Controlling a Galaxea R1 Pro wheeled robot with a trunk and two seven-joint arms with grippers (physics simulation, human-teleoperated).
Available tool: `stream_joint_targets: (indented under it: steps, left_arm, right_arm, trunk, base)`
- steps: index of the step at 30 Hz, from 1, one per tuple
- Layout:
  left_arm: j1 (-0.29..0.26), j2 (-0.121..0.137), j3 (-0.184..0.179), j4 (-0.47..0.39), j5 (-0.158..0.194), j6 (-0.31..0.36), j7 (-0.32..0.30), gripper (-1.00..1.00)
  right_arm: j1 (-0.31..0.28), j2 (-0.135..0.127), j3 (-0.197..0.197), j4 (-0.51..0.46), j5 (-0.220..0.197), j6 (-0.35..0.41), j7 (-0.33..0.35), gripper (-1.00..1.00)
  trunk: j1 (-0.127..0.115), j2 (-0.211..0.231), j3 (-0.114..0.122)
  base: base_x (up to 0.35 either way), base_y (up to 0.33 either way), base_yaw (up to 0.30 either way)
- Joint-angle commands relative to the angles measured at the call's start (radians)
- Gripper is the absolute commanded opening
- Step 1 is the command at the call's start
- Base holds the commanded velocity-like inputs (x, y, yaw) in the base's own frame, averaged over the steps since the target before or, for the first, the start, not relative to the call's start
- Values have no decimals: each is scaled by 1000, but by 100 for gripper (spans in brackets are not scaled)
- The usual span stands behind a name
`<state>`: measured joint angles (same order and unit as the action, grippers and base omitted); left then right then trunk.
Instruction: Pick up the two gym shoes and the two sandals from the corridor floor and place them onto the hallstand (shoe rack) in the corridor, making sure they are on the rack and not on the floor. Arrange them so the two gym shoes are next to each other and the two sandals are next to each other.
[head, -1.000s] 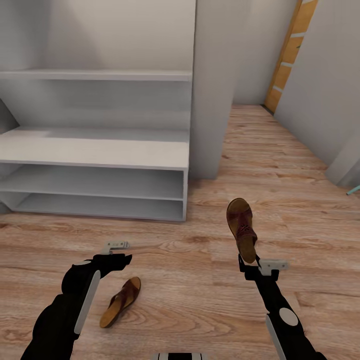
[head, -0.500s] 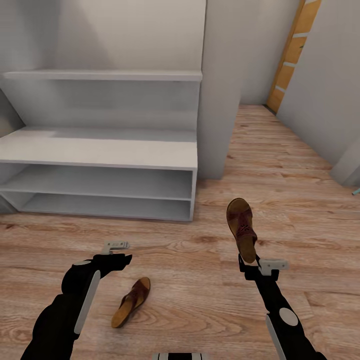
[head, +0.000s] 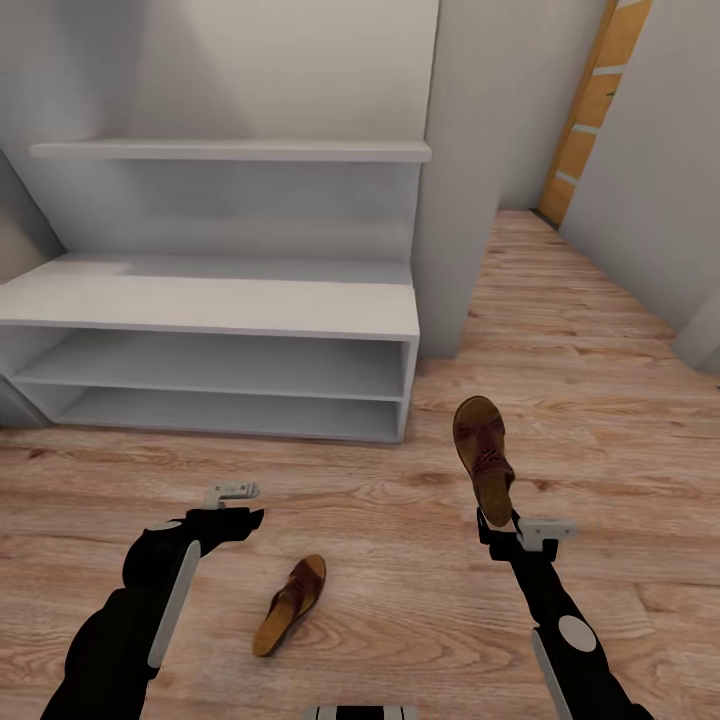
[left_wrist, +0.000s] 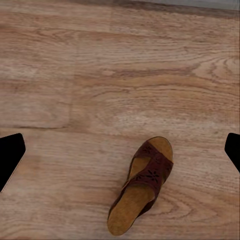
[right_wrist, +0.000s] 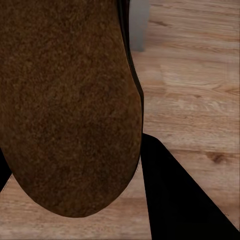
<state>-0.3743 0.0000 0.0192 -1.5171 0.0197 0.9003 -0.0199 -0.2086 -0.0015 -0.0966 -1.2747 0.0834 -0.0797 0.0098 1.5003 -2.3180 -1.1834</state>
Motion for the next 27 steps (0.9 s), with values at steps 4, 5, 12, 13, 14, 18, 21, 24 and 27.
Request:
stream_joint_targets:
  steps: [4,5,12,13,14,18,21,24,27]
  left_arm:
    - [0,0,1,0,0,0,0,100]
    - [0,0,1,0,0,0,0,100]
    - [0,0,1,0,0,0,0,100]
    - [0,0,1,0,0,0,0,100]
    - [0,0,1,0,0,0,0,100]
    - [0,0,2,0,0,0,0,100]
    - [0,0,2,0,0,0,0,100]
    - [0,0,2,0,0,0,0,100]
    - [0,0,2,0,0,0,0,100]
  right_arm:
    - [0,0,0,0,-4,0,1,-100]
    - [0,0,0,0,-4,0,1,-100]
    - [0,0,0,0,-4,0,1,-100]
    - [0,0,0,0,-4,0,1,-100]
    - [0,0,0,0,-4,0,1,-100]
    - [0,0,0,0,-4,0,1,-100]
    - [0,0,0,0,-4,0,1,-100]
    - [0,0,0,0,-4,0,1,-100]
    - [0,0,0,0,-4,1,1,-100]
  trunk:
    - [0,0,0]
    - [0,0,0]
    - [0,0,0]
    - [0,0,0]
    - [0,0,0]
    - [0,0,0]
    - [0,0,0]
    - [0,0,0]
    - [0,0,0]
  base:
    - [0,140,0]
    - [0,85,0]
    - [0,152,0]
    - [0,207,0]
    - [0,220,-4]
    - [0,234,-52]
    - [0,238,-116]
    - [0,223,-153]
    - [0,146,-213]
